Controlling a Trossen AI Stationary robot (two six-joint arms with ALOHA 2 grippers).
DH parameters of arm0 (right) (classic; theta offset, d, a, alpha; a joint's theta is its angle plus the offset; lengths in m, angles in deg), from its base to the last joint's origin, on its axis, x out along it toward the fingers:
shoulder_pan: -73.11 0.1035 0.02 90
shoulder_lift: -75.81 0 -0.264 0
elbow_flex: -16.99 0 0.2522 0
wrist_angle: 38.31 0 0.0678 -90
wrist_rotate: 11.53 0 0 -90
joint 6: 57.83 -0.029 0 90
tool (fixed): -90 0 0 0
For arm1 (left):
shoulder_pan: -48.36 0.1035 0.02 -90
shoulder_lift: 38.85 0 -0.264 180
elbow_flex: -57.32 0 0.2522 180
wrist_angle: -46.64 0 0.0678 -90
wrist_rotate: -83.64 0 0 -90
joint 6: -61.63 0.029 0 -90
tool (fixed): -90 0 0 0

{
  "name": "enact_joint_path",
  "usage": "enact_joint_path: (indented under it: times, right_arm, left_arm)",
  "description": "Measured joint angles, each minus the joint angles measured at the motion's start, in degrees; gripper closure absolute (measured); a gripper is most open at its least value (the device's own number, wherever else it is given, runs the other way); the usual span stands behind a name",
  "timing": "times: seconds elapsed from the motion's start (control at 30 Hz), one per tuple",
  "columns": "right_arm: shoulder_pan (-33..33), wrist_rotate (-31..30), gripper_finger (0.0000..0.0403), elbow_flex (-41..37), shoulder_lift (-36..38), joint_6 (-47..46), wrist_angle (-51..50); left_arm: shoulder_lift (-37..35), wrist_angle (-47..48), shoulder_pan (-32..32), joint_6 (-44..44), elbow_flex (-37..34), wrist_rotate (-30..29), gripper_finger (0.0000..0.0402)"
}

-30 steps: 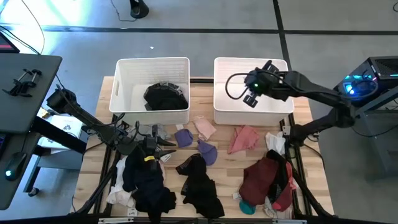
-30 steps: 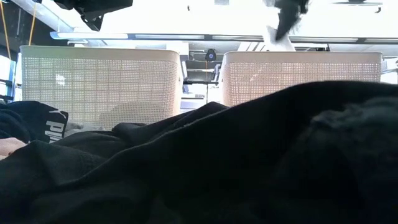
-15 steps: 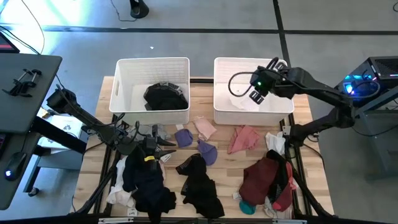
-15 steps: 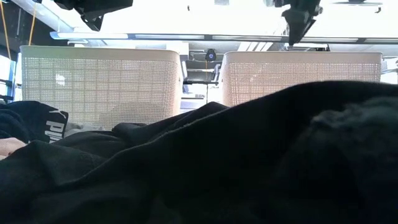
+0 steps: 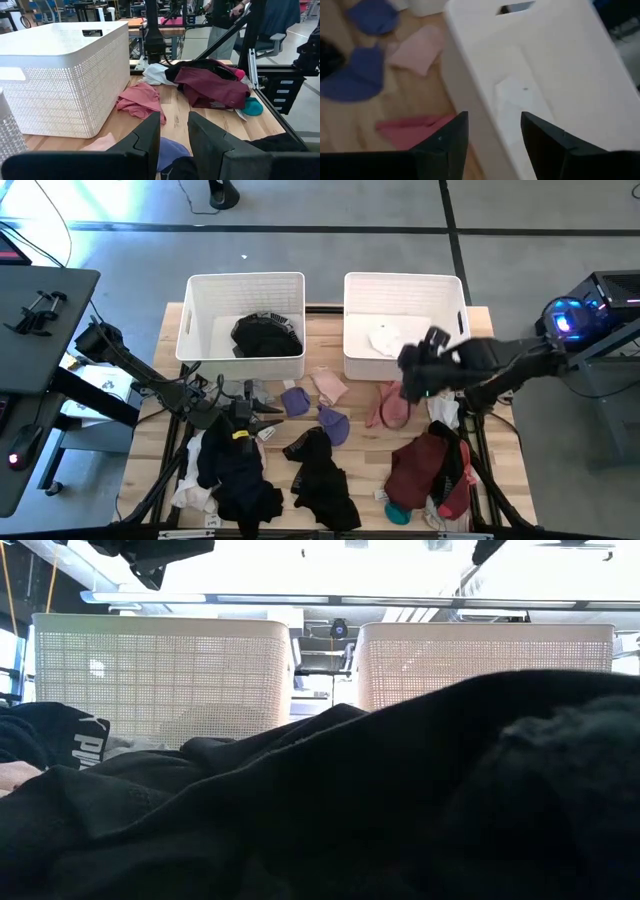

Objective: Sort clothes
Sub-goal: Put the pink underwear into the right white laundry bin

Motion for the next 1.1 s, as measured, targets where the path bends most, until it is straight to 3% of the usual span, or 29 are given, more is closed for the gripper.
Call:
enact_joint_path:
  times: [0.27, 0.47, 0.63, 0.87, 1.0, 1.1]
  right_arm:
    - [8.72, 8.96, 0.0234, -6.12, -0.89, -7.61, 0.95]
    - [12.96, 12.09, 0.0233, -17.40, -0.89, -10.08, 9.06]
    - [12.75, 15.57, 0.0223, -29.19, -0.89, -10.72, 20.55]
    - [10.27, 22.19, 0.0161, -41.97, -0.89, -11.08, 35.55]
    - [8.69, 21.49, 0.0132, -48.08, -0.89, -9.82, 43.39]
    - [7.87, 17.40, 0.0128, -52.51, -0.89, -9.63, 49.01]
  left_arm:
    - [0.00, -0.13, 0.00, 0.00, 0.02, -0.13, 0.0314]
    - [0.00, -0.10, 0.00, 0.00, 0.02, -0.19, 0.0314]
    - [0.00, -0.05, 0.00, 0.00, 0.02, -0.20, 0.0314]
    - [0.00, -0.04, 0.00, 0.00, 0.02, -0.46, 0.0314]
    - [0.00, -0.07, 0.26, 0.00, 0.02, -1.07, 0.0314]
    - [0.00, -0.06, 0.52, 0.00, 0.02, -1.07, 0.0314]
